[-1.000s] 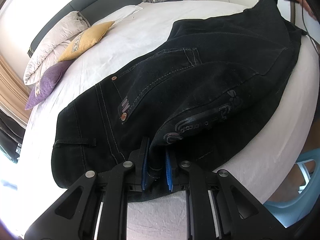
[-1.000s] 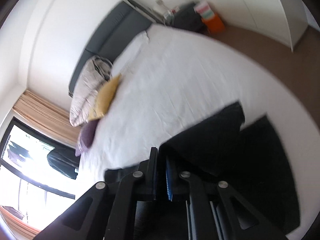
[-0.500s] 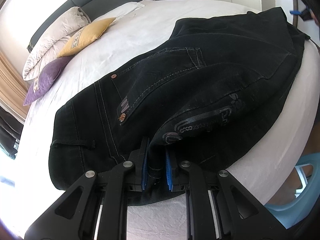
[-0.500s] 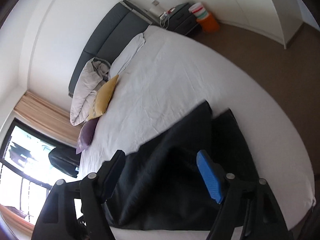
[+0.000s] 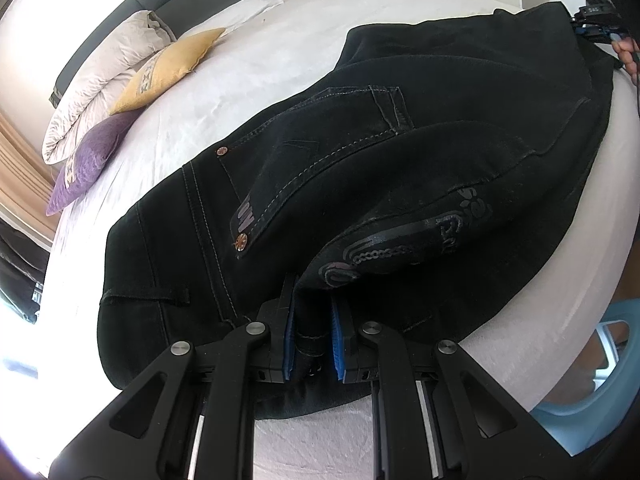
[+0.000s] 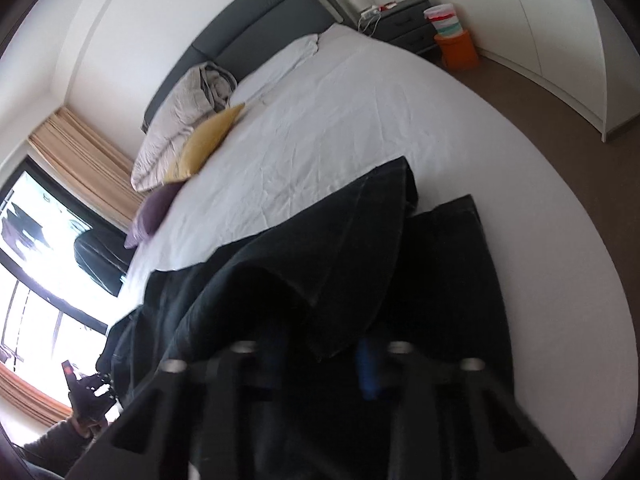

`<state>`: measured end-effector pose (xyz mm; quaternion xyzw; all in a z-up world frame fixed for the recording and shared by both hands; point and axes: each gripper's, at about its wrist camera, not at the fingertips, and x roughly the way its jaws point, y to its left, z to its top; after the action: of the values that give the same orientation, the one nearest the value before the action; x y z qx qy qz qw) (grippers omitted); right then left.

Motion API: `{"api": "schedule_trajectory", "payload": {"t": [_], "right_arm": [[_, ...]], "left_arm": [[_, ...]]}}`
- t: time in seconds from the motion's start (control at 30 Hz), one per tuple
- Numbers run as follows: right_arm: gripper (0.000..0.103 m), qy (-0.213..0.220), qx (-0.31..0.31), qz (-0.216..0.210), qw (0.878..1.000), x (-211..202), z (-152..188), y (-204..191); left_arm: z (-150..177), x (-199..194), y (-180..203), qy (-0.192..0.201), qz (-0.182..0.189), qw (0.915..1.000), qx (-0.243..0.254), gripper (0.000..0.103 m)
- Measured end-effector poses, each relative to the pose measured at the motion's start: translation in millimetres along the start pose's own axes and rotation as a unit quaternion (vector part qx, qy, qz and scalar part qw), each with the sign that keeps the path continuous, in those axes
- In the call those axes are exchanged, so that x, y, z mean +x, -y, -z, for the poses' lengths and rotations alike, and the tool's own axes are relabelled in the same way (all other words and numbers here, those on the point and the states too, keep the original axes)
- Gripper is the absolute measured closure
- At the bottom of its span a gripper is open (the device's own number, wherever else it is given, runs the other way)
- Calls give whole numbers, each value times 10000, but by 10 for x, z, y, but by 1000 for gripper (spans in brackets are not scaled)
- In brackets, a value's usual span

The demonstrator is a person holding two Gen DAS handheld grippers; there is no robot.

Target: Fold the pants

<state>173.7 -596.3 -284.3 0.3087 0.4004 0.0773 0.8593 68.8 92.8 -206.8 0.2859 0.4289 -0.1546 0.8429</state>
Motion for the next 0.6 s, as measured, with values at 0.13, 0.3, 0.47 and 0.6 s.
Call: {"api": "schedule_trajectory", "payload": {"t": [0.13,0.3,0.47,0.6], "right_arm": [[96,53,-1,192,9998,-70,-16,-83],[97,247,74,84,9996,-448,-137,-238],[97,129,-258,336,9990,-802,-277,-450],[97,-185,-271,499,9982,-963,-260,-428]], "left_arm": [[-12,10,14,-7,-17,10000,-1,90],[-4,13,10,7,0,10000,1,90],[-7,11,7,-5,11,10000,47,90],[-11,-10,4,-1,82,9999,90,91]]}}
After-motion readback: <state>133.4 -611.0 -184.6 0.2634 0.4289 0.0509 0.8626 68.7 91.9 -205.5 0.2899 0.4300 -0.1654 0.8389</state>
